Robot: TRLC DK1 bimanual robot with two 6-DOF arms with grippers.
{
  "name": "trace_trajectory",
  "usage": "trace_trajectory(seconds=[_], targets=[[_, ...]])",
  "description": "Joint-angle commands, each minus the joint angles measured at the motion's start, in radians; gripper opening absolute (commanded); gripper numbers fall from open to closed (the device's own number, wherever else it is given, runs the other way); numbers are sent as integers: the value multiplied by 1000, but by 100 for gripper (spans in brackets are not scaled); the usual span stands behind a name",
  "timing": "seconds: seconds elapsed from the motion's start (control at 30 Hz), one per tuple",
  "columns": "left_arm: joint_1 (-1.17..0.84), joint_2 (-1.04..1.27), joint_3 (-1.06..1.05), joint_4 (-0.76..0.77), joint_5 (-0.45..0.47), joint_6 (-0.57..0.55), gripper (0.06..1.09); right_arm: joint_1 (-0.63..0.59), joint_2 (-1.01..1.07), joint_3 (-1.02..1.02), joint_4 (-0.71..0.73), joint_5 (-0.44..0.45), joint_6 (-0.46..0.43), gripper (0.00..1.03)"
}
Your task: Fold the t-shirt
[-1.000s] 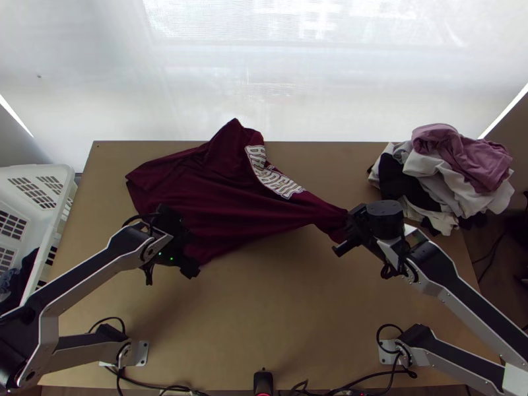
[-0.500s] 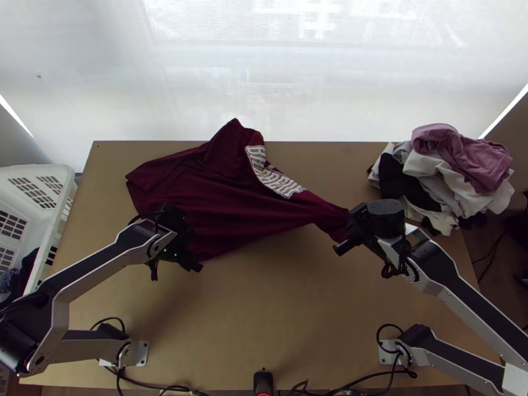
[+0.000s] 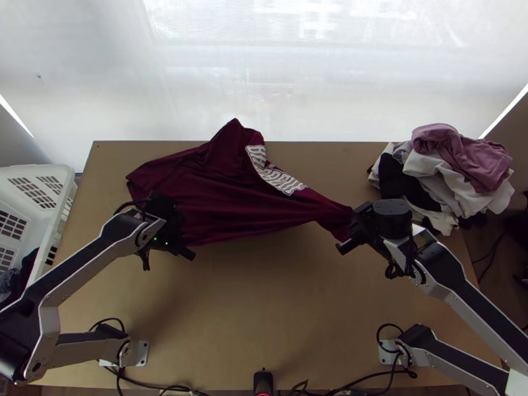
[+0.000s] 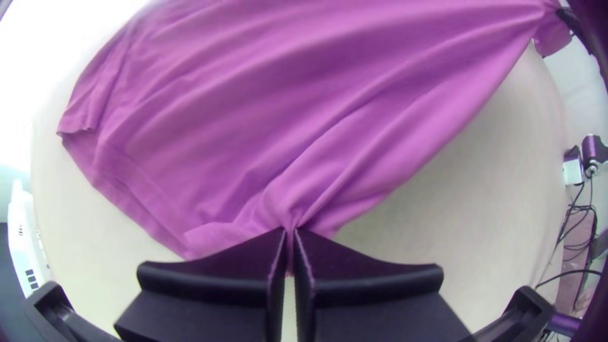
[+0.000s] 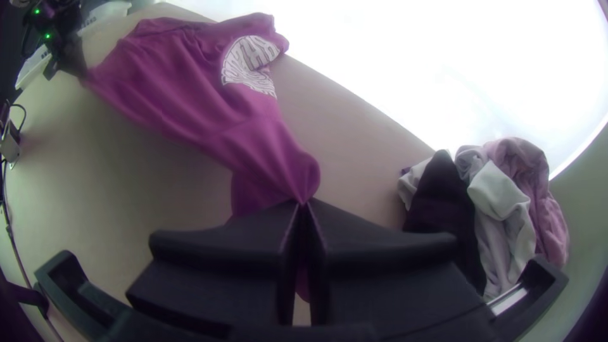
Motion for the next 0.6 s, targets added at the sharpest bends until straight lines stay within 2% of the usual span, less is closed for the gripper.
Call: trace_trajectory(seconds=[0.0, 0.2, 0.57], targets=[[114, -116, 173, -125, 1, 30, 10, -7, -26, 63, -22, 0, -7, 3], [215, -201, 361, -217, 1, 69, 10, -8, -52, 172, -42, 0, -36, 3], [245, -275, 700, -260, 1, 72, 10, -3, -113, 341, -60, 2, -66, 3]])
